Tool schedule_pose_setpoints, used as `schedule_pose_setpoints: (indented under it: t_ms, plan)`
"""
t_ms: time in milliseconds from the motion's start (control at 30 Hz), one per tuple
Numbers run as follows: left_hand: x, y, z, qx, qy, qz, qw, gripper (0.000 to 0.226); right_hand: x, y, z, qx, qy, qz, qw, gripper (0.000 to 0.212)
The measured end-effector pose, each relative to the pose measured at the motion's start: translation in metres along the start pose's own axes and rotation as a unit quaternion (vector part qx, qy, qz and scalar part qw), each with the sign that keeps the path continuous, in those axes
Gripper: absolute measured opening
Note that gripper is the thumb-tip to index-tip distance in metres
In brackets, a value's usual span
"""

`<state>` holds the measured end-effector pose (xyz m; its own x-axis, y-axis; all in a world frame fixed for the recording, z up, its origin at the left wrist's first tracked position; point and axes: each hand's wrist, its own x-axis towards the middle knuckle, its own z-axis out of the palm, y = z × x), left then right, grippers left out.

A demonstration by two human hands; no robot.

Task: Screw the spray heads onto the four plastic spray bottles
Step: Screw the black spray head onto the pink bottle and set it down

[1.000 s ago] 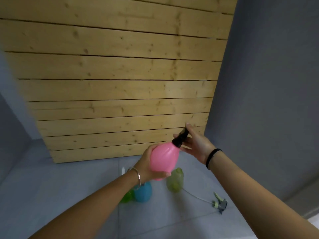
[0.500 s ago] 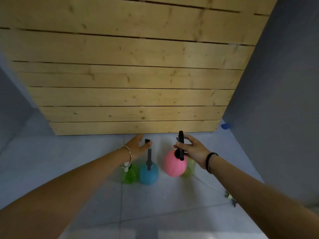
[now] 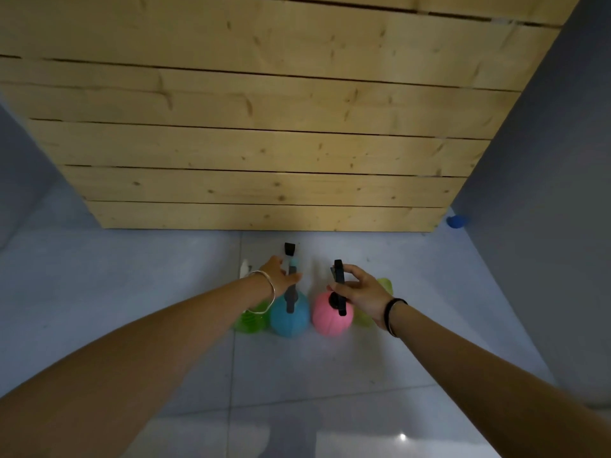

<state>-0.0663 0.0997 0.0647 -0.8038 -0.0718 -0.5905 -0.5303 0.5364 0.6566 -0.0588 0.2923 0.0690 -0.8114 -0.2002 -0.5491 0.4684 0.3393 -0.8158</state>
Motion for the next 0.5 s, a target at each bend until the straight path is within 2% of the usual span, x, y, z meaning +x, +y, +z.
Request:
schedule_pose_setpoints:
  t_ms: [367,500]
  plan:
    - [-0.003,0.001,0.004,-0.191,-0.012,-0.053,0.98,0.057,0.012,0.01,0.003,-0.001,0.012,0.001,1.0,0.047]
    - [-0.004,0.0,0.006,-0.213,-0.011,-0.058,0.975,0.056,0.015,0.011,0.002,0.005,0.016,0.0,1.0,0.047]
